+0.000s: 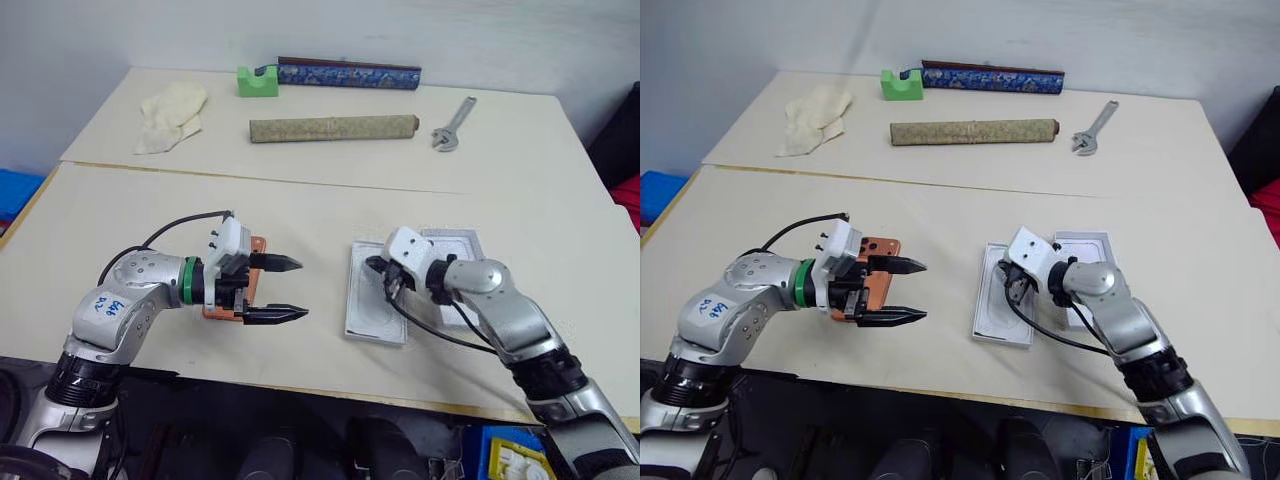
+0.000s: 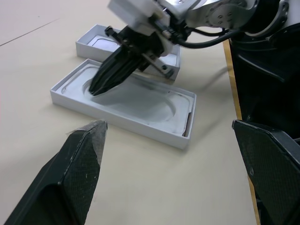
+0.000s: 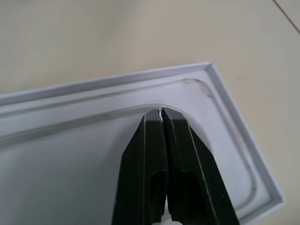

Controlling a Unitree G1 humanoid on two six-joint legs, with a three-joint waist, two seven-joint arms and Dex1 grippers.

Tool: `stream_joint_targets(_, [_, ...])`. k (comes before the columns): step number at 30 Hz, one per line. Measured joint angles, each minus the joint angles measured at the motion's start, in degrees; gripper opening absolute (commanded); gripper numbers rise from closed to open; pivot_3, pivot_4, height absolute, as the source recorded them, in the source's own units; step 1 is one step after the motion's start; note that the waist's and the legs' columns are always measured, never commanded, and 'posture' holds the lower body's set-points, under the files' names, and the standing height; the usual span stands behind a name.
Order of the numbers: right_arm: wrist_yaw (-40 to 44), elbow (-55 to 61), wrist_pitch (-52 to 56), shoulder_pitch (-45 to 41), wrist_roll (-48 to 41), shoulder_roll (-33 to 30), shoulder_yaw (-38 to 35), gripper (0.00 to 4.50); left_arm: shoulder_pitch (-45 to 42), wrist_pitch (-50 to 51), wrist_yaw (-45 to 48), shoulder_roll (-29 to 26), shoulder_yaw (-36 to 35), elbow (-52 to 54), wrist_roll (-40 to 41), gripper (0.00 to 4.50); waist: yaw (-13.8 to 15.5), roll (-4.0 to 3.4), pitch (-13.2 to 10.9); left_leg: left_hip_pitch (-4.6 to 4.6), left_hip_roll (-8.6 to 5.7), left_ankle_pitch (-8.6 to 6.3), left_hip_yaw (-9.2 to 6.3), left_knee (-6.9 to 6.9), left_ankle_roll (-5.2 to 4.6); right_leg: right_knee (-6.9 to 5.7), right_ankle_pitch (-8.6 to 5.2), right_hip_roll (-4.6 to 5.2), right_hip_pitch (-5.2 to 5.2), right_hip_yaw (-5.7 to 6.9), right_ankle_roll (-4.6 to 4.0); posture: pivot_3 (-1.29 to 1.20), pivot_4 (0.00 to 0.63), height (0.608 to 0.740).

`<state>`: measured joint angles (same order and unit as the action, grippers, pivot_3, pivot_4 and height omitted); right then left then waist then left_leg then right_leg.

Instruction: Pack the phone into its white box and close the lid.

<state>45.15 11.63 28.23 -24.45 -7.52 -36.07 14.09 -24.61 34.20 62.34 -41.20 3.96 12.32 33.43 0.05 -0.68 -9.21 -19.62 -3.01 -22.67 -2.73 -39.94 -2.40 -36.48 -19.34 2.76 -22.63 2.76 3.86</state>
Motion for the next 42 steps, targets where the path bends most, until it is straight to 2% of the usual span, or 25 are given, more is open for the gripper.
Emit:
stream_joint_targets(3, [2.4,5.1,3.4,2.5,-0.9,-3.2,-0.3,0.05,0.1,1.4,0.0,-0.8,-0.6,-1.2,0.1,4.50,0.0,0.01,0.0,-0.02,-0.02,0.00,-0.04,-0.01,0.00,0.02,0.00,0.00,0.02,-0.02,0.00,0.00,0.150,0.740])
stream_joint_targets(7, [3.7,4.1,2.6,2.7,1.1,-3.9,2.7,0.05,2.3,7.9,0.0,-6.1,-5.4,-3.8,2.5,4.50,-0.9,0.05,0.0,0.03,-0.02,0.00,0.03,0.02,0.01,0.02,-0.02,-0.03,-0.02,-0.12,-0.04,0.00,0.150,0.740])
stream_joint_targets(11, [3.4,1.7,2.5,-2.4,1.2,-0.1,3.2,0.05,7.5,14.1,1.0,-12.9,-11.1,-7.4,3.9,4.50,-1.7,0.03,0.0,0.08,-0.02,0.03,0.01,0.02,0.05,-0.04,-0.04,-0.04,-0.02,-0.12,-0.08,0.00,0.150,0.740])
stream_joint_targets(15, [6.8,1.7,2.9,-9.3,-0.9,4.1,4.3,0.05,11.3,26.1,1.9,-19.5,-17.7,-14.0,8.0,4.50,-1.6,0.08,-0.1,0.07,-0.02,0.02,-0.06,0.03,0.05,-0.35,-0.06,-0.05,-0.15,-0.12,-0.11,0.00,0.150,0.740])
stream_joint_targets(18, [9.3,-0.1,1.6,-13.7,-0.4,8.2,9.1,0.05,11.4,32.7,0.0,-22.3,-18.6,-17.7,7.7,4.50,-1.5,0.09,-0.1,0.10,-0.23,0.02,-0.44,0.12,0.04,-0.52,-0.05,-0.04,-0.16,-0.39,-0.13,0.00,0.150,0.740])
stream_joint_targets(20, [10.2,-2.9,0.2,-15.7,0.9,11.3,13.1,0.05,10.3,36.6,-1.8,-22.2,-16.5,-19.0,7.4,4.50,-1.4,0.11,-0.1,0.05,-0.42,0.02,-0.78,0.14,0.02,-0.66,-0.05,-0.05,-0.21,-0.68,-0.13,0.00,0.150,0.740])
stream_joint_targets(22, [10.7,-7.0,-1.1,-17.1,2.7,13.8,16.3,0.05,8.3,39.6,-2.9,-21.0,-15.1,-20.3,7.3,4.50,-1.3,0.21,0.0,-0.09,-0.71,0.04,-1.16,0.08,-0.03,-1.29,0.01,-0.05,-0.78,-1.13,-0.22,0.00,0.150,0.740])
stream_joint_targets(24, [11.1,-11.9,-2.6,-18.8,5.3,15.6,19.1,0.05,3.2,43.1,-4.9,-18.0,-14.1,-22.7,7.0,4.50,-1.1,0.16,0.0,-0.11,-1.03,0.07,-1.67,0.02,-0.08,-1.45,0.02,-0.06,-1.03,-1.60,-0.24,0.00,0.150,0.740])
stream_joint_targets(29, [11.4,-19.6,-7.5,-21.2,10.6,19.5,23.8,0.05,-5.7,46.4,-10.0,-10.7,-11.0,-26.1,4.8,4.50,-0.3,-0.16,0.2,-0.07,-1.41,0.11,-2.44,-0.03,-0.16,-1.61,0.04,-0.04,-0.89,-1.74,-0.20,0.00,0.150,0.740])
stream_joint_targets(35, [10.0,-25.6,-12.3,-22.4,15.7,22.4,25.2,0.05,-10.4,44.1,-11.5,-5.1,-5.2,-29.2,0.4,4.50,-0.1,-1.29,1.4,0.62,-1.60,0.12,-3.19,0.18,-0.16,-1.51,0.04,-0.06,-0.08,-1.89,-0.20,0.00,0.150,0.740])
stream_joint_targets(39, [8.9,-28.3,-13.2,-22.4,17.0,24.3,24.9,0.05,-11.8,43.2,-11.6,-2.6,-3.8,-30.8,-1.3,4.50,-0.1,-1.38,1.9,1.33,-1.79,0.31,-3.23,0.78,-0.15,-1.45,0.04,-0.05,0.30,-2.31,-0.19,0.00,0.150,0.740])
stream_joint_targets(42, [8.6,-29.6,-13.0,-22.4,17.0,24.8,23.6,0.05,-12.6,44.1,-11.0,-0.7,-4.0,-31.5,-1.3,4.50,0.0,-1.51,2.1,1.33,-1.92,0.37,-3.53,0.84,-0.15,-1.50,0.04,-0.13,0.27,-2.76,-0.19,0.00,0.150,0.740])
